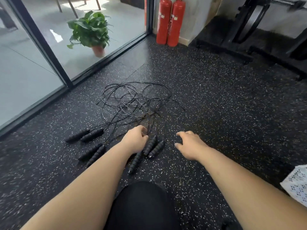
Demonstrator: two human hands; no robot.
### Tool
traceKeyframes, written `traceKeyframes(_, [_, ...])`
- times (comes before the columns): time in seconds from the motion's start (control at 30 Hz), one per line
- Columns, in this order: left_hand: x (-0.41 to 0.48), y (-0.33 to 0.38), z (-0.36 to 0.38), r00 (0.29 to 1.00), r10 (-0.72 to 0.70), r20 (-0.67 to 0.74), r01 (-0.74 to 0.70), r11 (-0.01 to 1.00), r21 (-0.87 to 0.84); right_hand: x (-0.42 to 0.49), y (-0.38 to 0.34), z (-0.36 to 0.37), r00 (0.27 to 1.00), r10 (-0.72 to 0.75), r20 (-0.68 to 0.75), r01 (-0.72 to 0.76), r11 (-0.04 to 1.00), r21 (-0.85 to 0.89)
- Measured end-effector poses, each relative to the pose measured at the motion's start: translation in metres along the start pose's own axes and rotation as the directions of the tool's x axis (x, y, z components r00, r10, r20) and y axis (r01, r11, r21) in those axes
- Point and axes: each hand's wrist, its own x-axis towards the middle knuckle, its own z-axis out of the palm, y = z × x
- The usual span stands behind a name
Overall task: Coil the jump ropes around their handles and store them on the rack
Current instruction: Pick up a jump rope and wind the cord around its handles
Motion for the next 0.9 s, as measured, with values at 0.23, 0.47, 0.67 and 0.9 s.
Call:
traceKeyframes(0.23, [0.051, -0.036, 0.053, 0.995, -0.033, 0.090, 0.031, 0.999, 0.024, 0.063, 0.008, 0.051, 0.993, -0.009, 0.120, 0.003, 0.999, 0.050])
traceKeyframes(0.47, [0.087, -0.065, 0.104, 0.982, -0.053, 0.180, 0.015, 0.979, 0.205, 0.112, 0.017, 0.100, 0.975, -0.006, 0.220, -0.008, 0.998, 0.066])
traceKeyframes(0.67, [0.117, -0.079, 0.142, 0.982, -0.033, 0.186, -0.035, 0.936, 0.350, 0.141, 0.026, 0.140, 0.961, -0.039, 0.273, 0.014, 0.996, 0.093])
traceKeyframes(0.9, [0.148, -0.074, 0.183, 0.997, -0.029, 0.074, -0.020, 0.809, 0.588, 0.163, 0.041, 0.173, 0.965, -0.047, 0.258, 0.010, 0.990, 0.143])
